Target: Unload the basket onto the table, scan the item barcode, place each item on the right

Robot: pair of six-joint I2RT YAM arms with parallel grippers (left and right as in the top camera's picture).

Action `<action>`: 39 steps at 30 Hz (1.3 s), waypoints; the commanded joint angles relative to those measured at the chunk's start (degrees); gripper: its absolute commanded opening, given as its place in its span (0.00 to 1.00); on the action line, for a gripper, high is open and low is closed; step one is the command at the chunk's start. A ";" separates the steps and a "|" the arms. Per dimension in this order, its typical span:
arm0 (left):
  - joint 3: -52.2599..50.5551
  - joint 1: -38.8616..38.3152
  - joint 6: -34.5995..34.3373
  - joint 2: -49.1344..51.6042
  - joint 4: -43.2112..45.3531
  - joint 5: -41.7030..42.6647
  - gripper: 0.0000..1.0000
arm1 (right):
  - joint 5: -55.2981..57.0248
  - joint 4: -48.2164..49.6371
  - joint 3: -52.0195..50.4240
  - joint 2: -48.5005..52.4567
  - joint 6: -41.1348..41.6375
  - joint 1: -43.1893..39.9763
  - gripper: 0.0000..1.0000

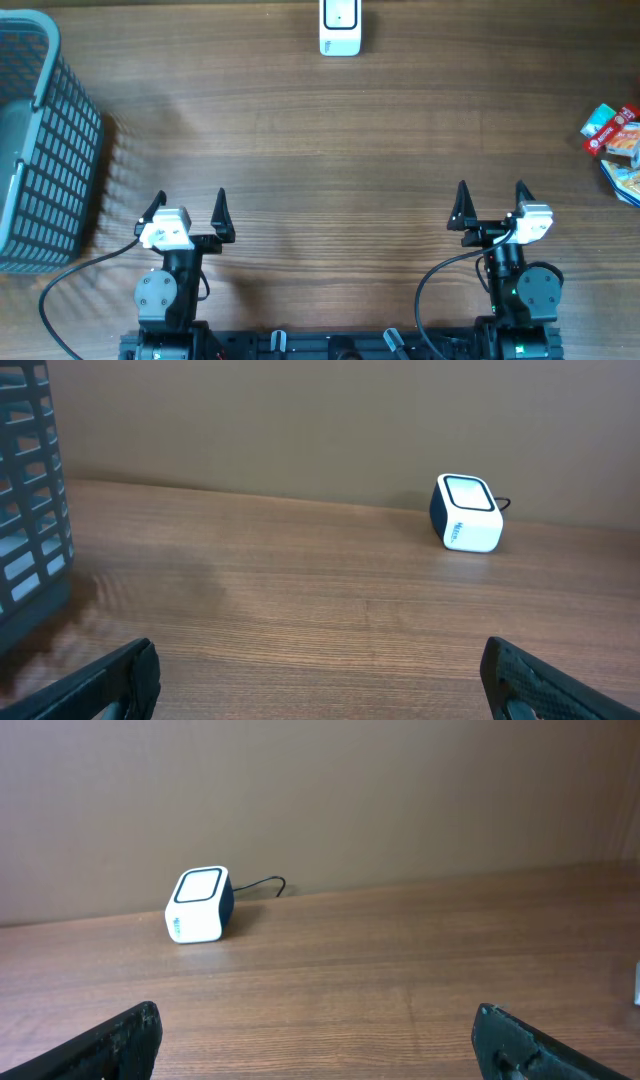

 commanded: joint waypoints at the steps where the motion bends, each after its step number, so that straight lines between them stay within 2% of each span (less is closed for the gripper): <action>1: -0.31 -0.20 1.07 -0.50 -0.04 0.87 1.00 | 0.94 0.20 -0.07 -0.68 0.20 -0.24 0.99; 13: -0.31 -0.20 1.07 -0.46 -0.04 0.90 1.00 | 0.96 0.22 -0.07 -0.68 0.17 -0.24 1.00; 23: -0.31 -0.20 1.07 -0.46 -0.04 0.90 1.00 | 0.96 0.09 -0.07 -0.68 -12.74 -0.24 1.00; 39: -0.31 -0.20 1.07 -0.46 -0.04 0.90 1.00 | -0.13 0.11 -0.07 -0.68 -12.87 -0.24 1.00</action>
